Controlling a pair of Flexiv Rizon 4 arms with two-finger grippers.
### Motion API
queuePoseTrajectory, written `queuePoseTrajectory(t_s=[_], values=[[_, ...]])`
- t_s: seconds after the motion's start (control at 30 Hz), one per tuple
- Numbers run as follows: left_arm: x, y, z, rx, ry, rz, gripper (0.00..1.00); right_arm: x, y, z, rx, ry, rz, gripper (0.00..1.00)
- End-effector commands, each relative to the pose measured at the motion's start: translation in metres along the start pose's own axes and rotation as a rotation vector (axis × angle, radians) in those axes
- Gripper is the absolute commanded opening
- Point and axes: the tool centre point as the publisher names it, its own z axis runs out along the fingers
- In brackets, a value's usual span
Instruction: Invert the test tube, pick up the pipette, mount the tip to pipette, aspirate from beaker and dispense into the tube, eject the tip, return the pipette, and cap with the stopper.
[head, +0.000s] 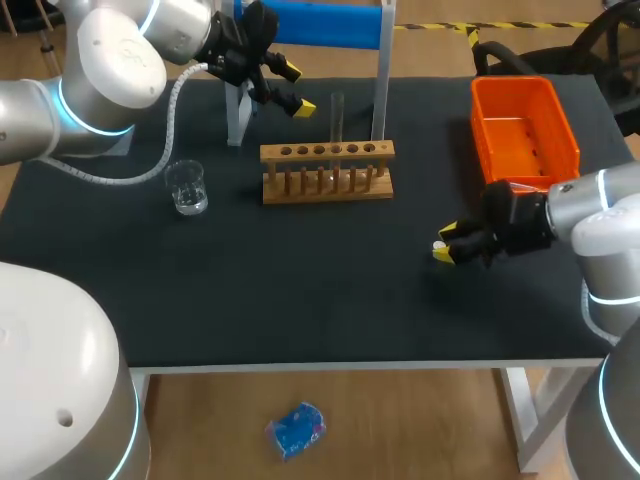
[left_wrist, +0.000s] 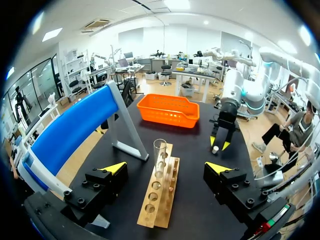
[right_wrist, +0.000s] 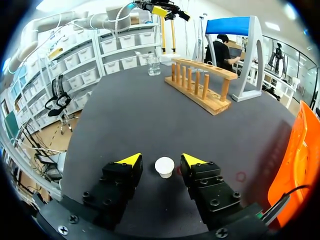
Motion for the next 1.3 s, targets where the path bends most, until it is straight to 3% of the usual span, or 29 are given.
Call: queuePoseTrajectory(t_s=[0.03, 1.3], values=[[-0.0009, -0.0009, -0.0006, -0.005, 0.004, -0.001, 1.00, -0.0018, -0.0007, 0.0027, 0.005, 0.004, 0.004, 0.49], [-0.0009, -0.0009, -0.0006, -0.005, 0.004, -0.001, 1.00, 0.0004, -0.0025, 0.0035, 0.015, 0.021, 0.011, 0.36]])
